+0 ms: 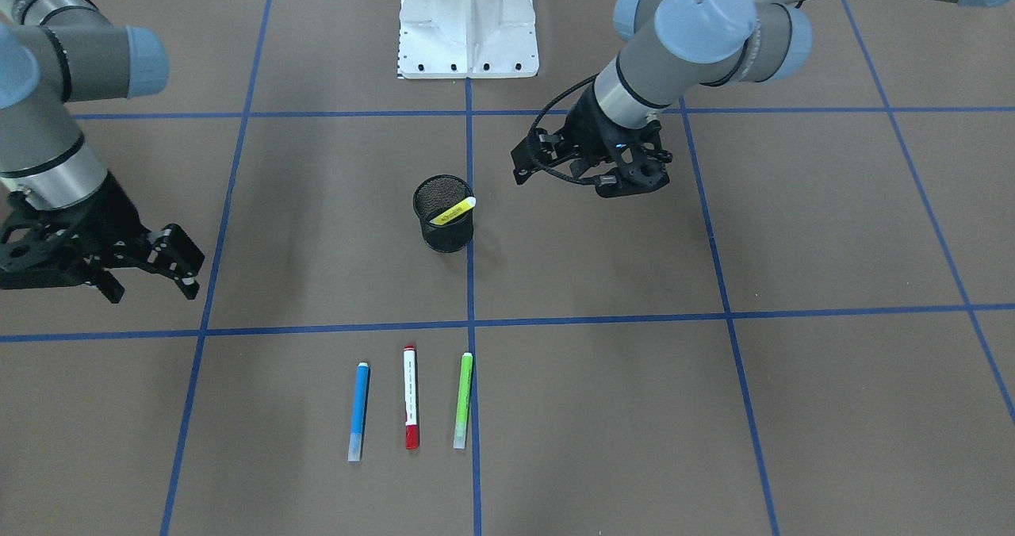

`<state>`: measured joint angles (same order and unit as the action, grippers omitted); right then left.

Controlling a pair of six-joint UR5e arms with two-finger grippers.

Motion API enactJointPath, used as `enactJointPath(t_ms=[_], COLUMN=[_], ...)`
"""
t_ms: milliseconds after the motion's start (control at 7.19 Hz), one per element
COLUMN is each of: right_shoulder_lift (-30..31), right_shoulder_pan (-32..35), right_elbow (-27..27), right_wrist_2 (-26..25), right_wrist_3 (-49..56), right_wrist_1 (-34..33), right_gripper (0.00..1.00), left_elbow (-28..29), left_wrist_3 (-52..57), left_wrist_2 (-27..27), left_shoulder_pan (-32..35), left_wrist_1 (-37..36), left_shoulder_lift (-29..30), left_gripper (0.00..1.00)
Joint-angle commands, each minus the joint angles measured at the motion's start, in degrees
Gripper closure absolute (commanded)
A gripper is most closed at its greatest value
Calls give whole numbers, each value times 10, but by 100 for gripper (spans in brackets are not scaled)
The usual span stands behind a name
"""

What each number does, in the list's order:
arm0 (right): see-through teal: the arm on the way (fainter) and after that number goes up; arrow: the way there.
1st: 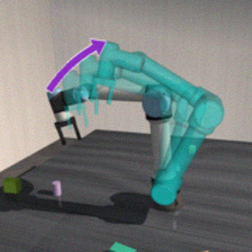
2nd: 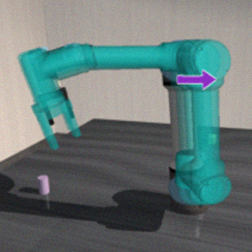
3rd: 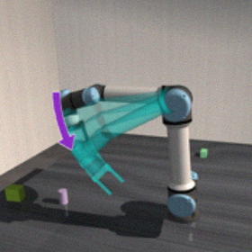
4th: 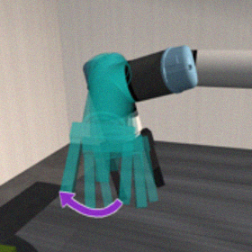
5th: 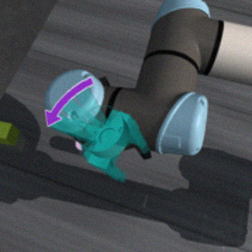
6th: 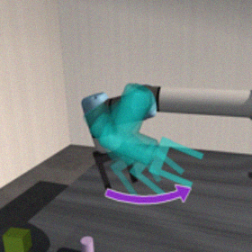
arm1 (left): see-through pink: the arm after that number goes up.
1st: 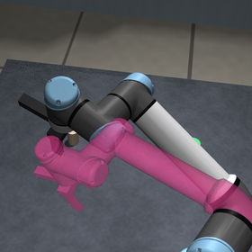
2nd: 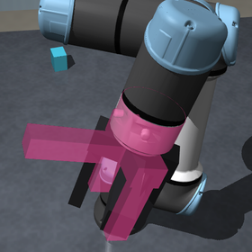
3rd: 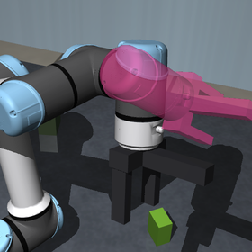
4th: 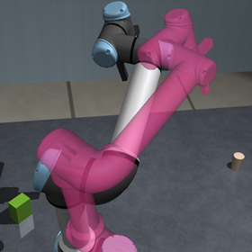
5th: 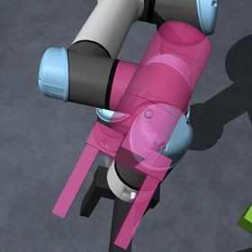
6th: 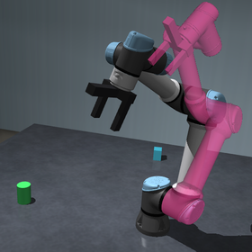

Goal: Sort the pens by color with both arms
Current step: 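Open the right gripper and draw it back while the left arm advances, then move the left gripper over the pen cup toward the yellow highlighter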

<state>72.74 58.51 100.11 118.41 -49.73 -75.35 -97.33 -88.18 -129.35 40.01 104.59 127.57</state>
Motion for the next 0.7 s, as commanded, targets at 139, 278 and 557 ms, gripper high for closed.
enactJointPath(t_ms=[139,278,557], right_shoulder_lift=[29,29,32], right_shoulder_pan=[80,79,79], right_elbow=[-11,-15,-18], right_wrist_2=[96,96,95], right_wrist_3=[131,137,137], right_wrist_1=[-80,-81,-74], right_gripper=[1,1,1], left_elbow=[96,122,139], left_wrist_3=[0,-1,-2], left_wrist_2=[3,4,4], left_shoulder_pan=[-39,-41,-49], left_wrist_1=[-24,-5,33], left_shoulder_lift=[86,99,97], left_gripper=[9,11,17])
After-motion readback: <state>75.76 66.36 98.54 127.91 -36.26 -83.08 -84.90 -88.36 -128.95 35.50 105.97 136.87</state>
